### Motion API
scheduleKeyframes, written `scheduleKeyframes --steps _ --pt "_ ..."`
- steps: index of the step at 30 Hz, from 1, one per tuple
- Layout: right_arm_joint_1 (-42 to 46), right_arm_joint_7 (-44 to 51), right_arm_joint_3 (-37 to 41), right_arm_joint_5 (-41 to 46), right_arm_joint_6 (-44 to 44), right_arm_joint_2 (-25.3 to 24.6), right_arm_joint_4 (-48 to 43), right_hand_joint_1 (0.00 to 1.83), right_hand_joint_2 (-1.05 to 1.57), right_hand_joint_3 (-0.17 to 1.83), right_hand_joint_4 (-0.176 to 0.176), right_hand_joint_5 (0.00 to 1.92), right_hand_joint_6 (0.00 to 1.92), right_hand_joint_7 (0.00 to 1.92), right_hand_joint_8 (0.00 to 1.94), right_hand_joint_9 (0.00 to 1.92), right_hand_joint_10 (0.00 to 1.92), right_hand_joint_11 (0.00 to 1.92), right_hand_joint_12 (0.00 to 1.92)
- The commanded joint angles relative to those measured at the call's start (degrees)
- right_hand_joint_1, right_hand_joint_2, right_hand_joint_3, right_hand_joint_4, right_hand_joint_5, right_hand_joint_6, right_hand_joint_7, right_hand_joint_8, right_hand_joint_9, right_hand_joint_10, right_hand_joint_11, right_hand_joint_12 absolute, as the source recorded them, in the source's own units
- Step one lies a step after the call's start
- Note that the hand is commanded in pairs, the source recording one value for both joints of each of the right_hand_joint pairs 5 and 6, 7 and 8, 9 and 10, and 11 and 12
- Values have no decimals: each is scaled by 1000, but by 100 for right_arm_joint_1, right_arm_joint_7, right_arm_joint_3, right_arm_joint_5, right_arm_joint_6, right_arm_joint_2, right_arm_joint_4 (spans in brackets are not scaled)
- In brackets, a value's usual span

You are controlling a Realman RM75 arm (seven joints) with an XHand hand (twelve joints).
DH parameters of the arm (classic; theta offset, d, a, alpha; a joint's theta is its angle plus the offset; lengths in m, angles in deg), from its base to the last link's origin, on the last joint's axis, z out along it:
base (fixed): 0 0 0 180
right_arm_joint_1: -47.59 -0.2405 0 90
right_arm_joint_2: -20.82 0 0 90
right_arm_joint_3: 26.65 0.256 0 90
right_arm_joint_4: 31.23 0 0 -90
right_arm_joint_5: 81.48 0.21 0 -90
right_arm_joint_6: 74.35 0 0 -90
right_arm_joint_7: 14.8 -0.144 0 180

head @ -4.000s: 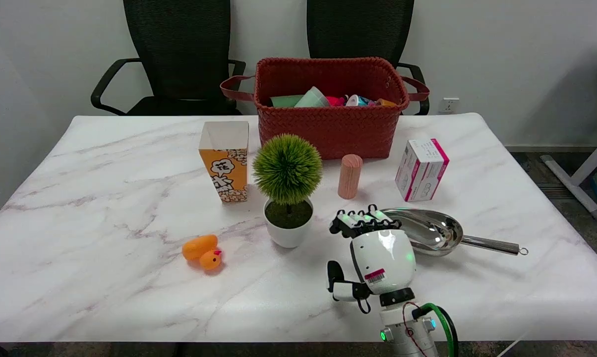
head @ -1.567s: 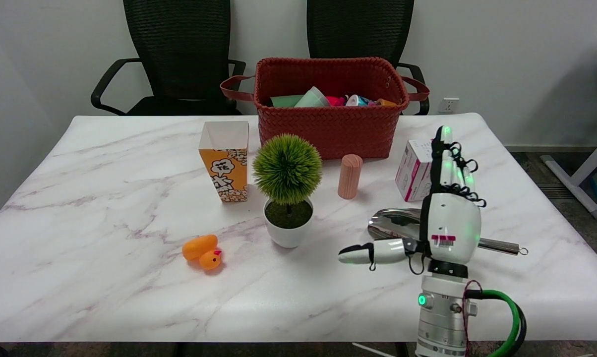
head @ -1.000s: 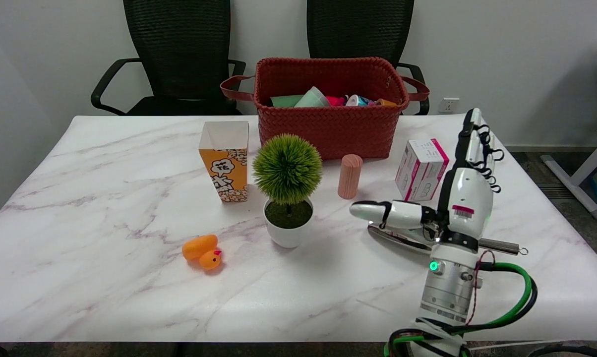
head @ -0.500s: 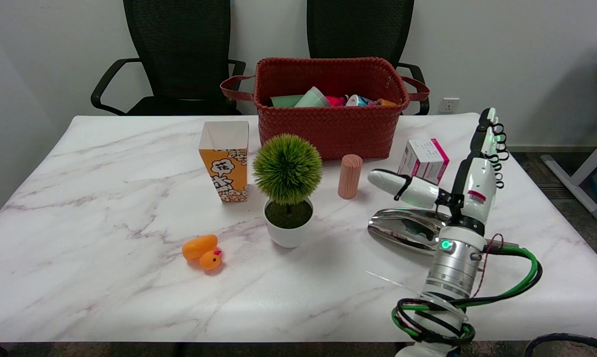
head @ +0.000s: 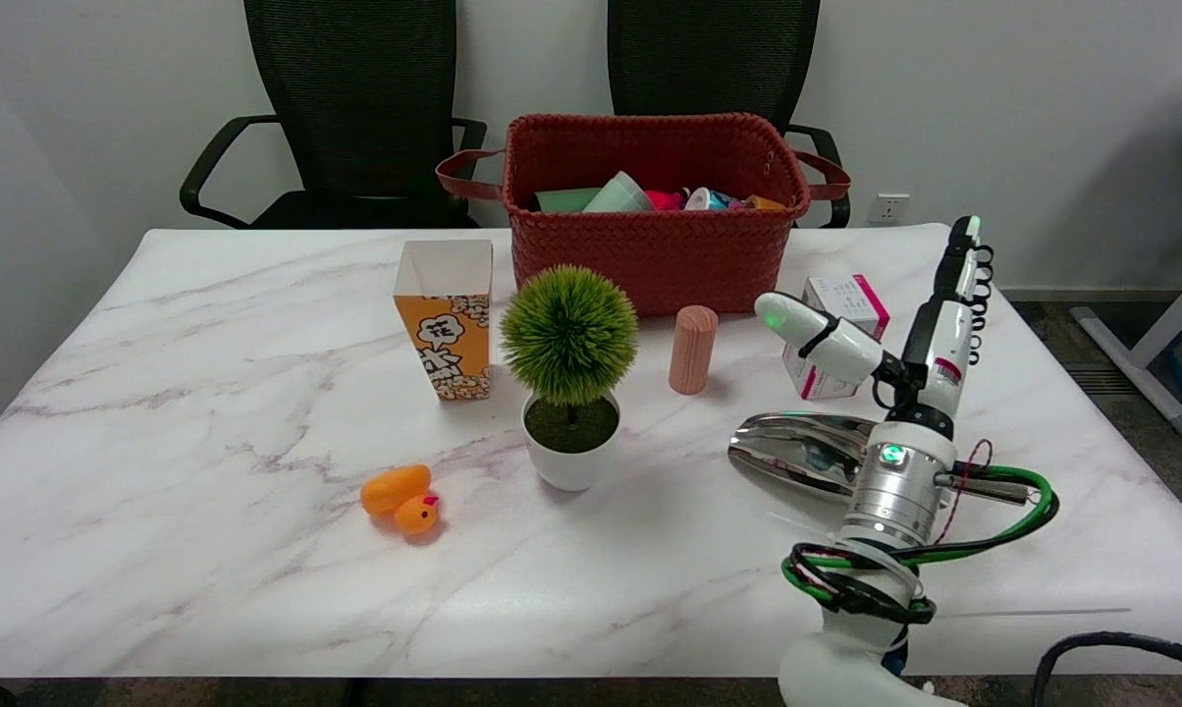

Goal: Pick up the white paper box.

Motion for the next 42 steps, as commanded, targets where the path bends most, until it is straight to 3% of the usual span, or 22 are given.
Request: scheduleKeyframes --steps 1,7,14,42 --pt "-435 -916 170 761 -221 145 444 882 82 -175 0 0 0 0 0 0 0 0 0" --pt "-457 -916 234 822 -229 150 543 1029 38 -175 0 0 0 0 0 0 0 0 0" --pt "-550 -868 285 1085 -229 169 644 1167 90 105 0 0 0 0 0 0 0 0 0" --pt "-901 -708 242 2210 -674 233 849 1221 116 471 0 0 0 0 0 0 0 0 0"
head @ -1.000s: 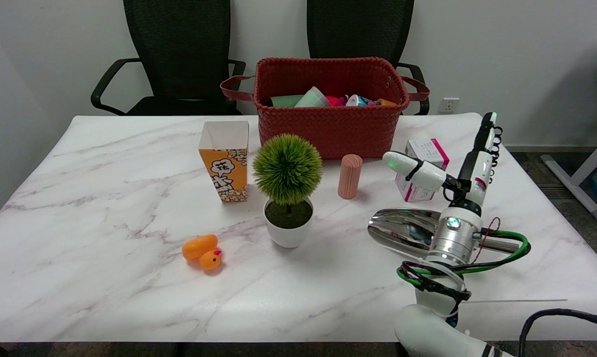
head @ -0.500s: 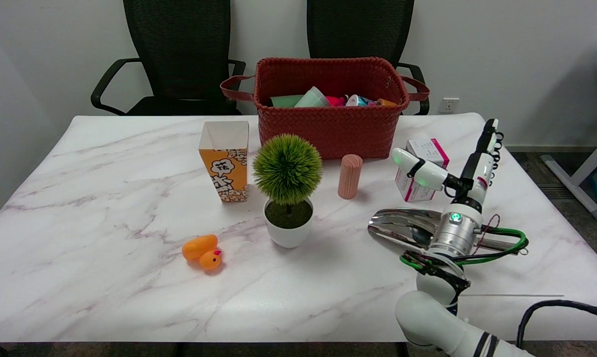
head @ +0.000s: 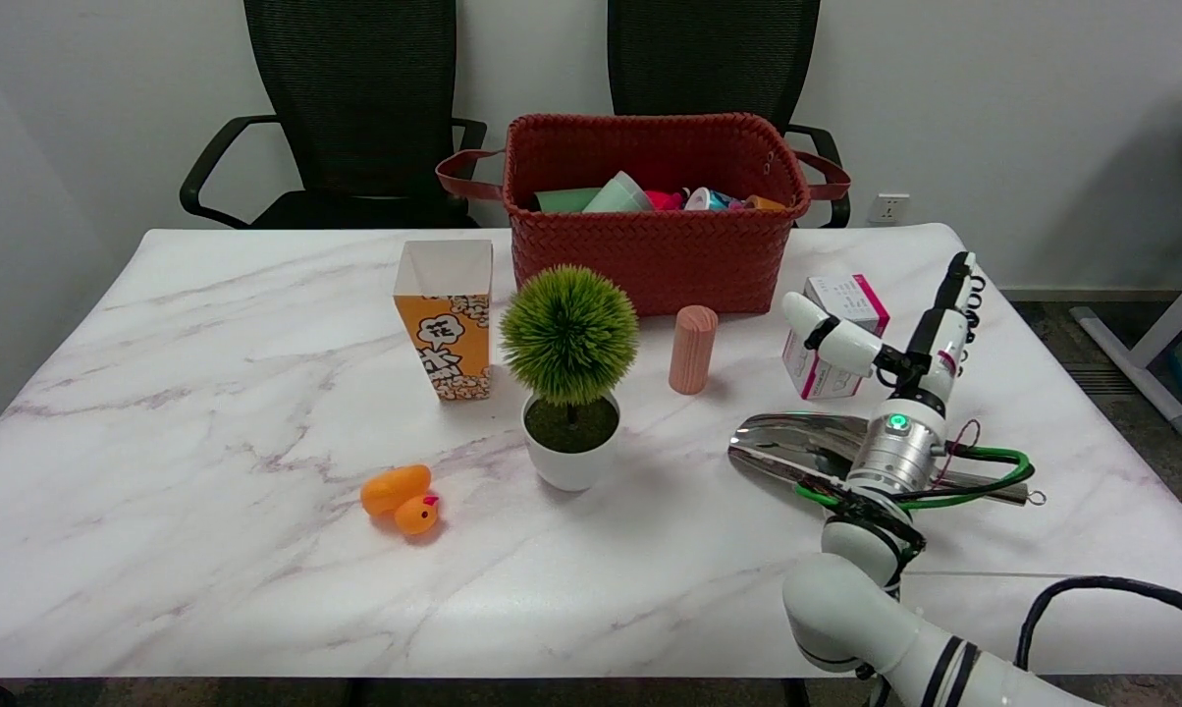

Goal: Pick up the white paper box.

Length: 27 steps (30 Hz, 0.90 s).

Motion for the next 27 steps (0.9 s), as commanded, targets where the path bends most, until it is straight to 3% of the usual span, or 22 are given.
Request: scheduleKeyframes --steps 1,8,18,27 --pt "-141 186 -6 590 -234 30 57 1221 113 481 0 0 0 0 0 0 0 0 0" --pt "-160 384 31 716 -445 30 -28 1214 74 554 0 0 0 0 0 0 0 0 0" --pt "-213 1637 108 920 -405 46 -430 1208 37 629 0 0 0 0 0 0 0 0 0" --pt "-228 2127 193 1094 -397 54 -630 1211 -2 700 0 0 0 0 0 0 0 0 0"
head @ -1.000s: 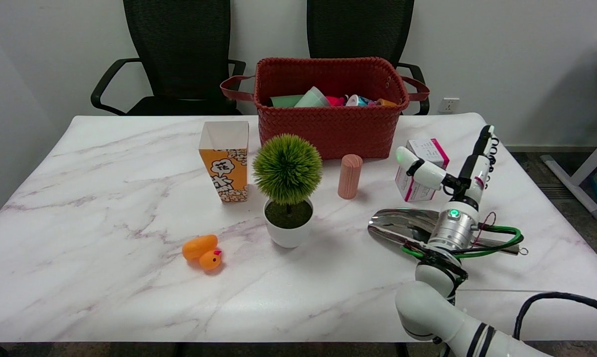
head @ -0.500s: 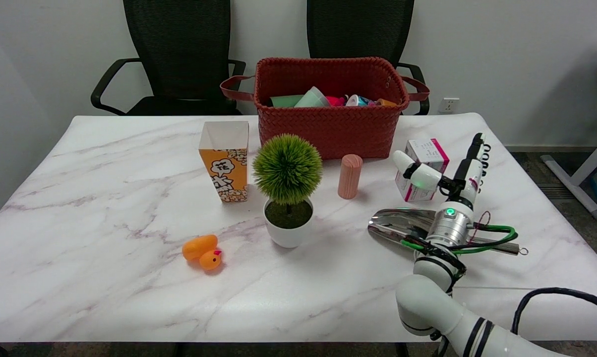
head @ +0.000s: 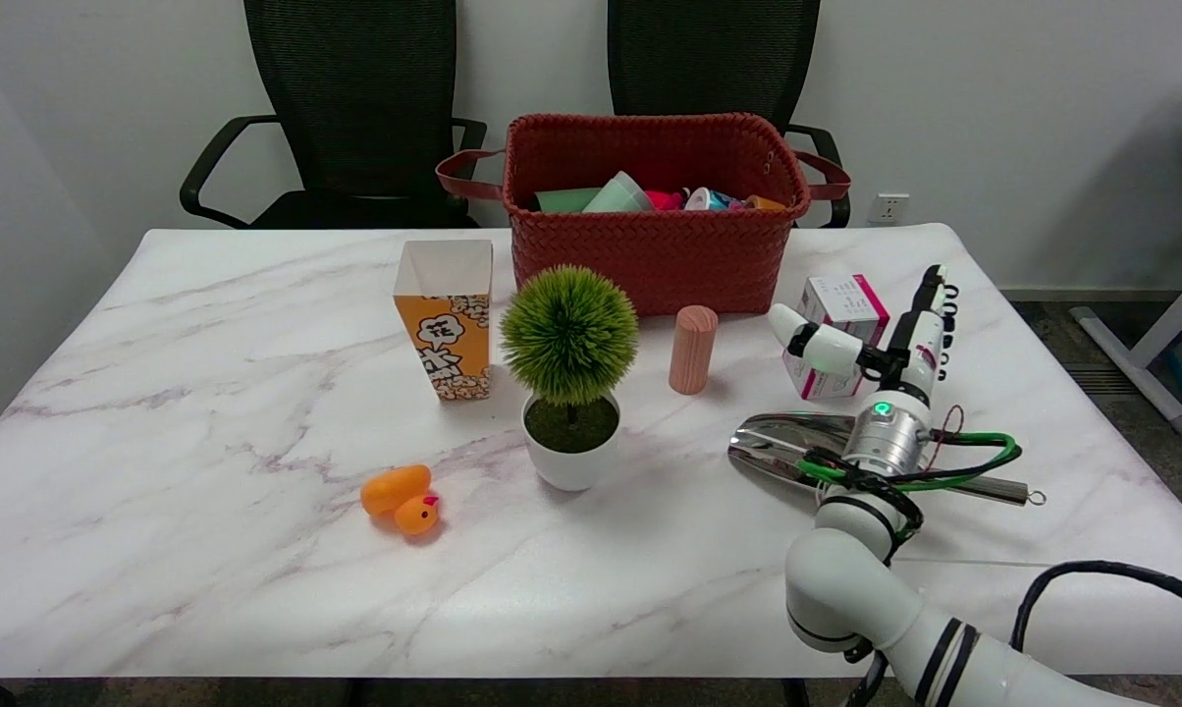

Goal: Pick up the white paper box.

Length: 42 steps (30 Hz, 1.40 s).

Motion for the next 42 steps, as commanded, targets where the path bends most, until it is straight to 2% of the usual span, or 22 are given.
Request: scheduleKeyframes --steps 1,42 --pt "-64 1099 134 378 -51 22 -410 1211 -5 703 0 0 0 0 0 0 0 0 0" --pt "-283 332 148 796 -409 38 177 1187 44 688 0 0 0 0 0 0 0 0 0"
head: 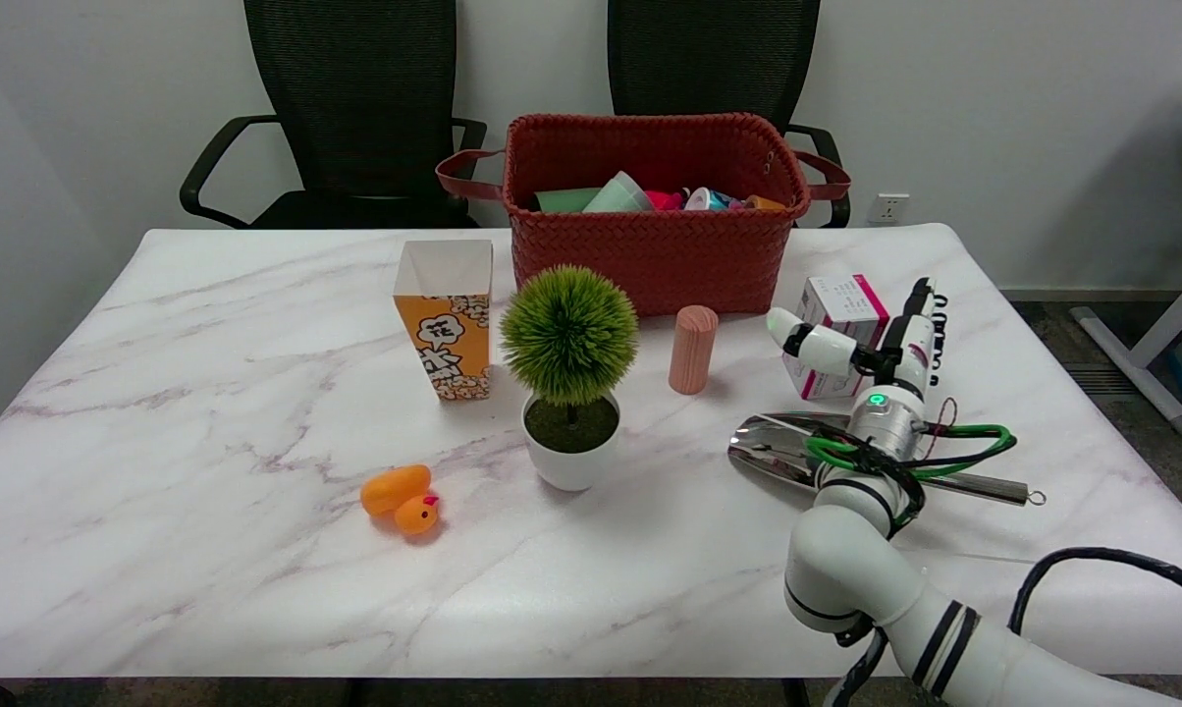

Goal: Pick up the white paper box.

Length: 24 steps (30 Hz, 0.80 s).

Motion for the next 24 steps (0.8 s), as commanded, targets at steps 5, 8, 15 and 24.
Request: scheduleKeyframes --steps 5,8,15,24 --pt "-213 -286 59 219 -343 24 410 1186 48 685 0 0 0 0 0 0 0 0 0" --pt "-247 -286 59 273 -375 27 511 1186 49 683 0 0 0 0 0 0 0 0 0" --pt "-251 -286 102 346 -379 27 578 1186 51 684 0 0 0 0 0 0 0 0 0" --pt "-219 -302 120 405 -379 27 584 1187 60 678 0 0 0 0 0 0 0 0 0"
